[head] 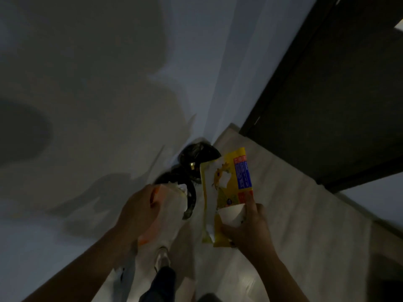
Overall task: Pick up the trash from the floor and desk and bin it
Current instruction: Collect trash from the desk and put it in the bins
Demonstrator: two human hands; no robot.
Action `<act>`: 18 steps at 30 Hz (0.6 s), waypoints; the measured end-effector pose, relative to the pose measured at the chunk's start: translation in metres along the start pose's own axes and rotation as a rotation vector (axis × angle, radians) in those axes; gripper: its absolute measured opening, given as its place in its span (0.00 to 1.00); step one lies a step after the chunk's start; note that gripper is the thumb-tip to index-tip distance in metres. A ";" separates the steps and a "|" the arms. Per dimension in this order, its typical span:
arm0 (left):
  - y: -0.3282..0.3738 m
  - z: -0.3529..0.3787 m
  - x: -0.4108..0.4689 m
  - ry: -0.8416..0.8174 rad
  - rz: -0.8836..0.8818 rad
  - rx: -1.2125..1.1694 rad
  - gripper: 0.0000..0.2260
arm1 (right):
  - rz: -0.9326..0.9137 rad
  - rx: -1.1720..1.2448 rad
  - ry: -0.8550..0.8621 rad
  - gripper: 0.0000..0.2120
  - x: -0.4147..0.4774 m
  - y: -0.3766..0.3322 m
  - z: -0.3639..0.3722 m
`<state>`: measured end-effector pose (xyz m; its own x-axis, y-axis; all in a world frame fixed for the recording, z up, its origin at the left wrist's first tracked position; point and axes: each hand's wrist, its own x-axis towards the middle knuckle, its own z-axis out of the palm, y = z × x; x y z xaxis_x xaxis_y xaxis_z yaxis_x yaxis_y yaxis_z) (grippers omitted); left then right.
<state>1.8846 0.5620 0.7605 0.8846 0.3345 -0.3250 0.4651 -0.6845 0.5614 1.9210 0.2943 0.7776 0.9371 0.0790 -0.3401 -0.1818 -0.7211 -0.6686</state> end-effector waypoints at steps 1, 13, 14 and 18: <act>-0.002 0.003 0.013 -0.015 0.000 0.007 0.14 | 0.006 -0.003 -0.005 0.53 0.011 -0.001 0.004; -0.024 0.076 0.142 -0.131 -0.147 0.066 0.03 | 0.005 -0.065 -0.048 0.55 0.135 0.028 0.037; -0.027 0.085 0.150 -0.133 -0.168 0.064 0.02 | -0.004 -0.073 -0.055 0.55 0.144 0.033 0.041; -0.043 0.124 0.183 -0.117 -0.184 -0.017 0.04 | -0.038 -0.068 -0.068 0.55 0.183 0.057 0.059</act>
<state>2.0215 0.5722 0.5821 0.7749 0.3750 -0.5089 0.6201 -0.6071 0.4969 2.0648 0.3082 0.6386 0.9199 0.1520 -0.3615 -0.1240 -0.7618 -0.6358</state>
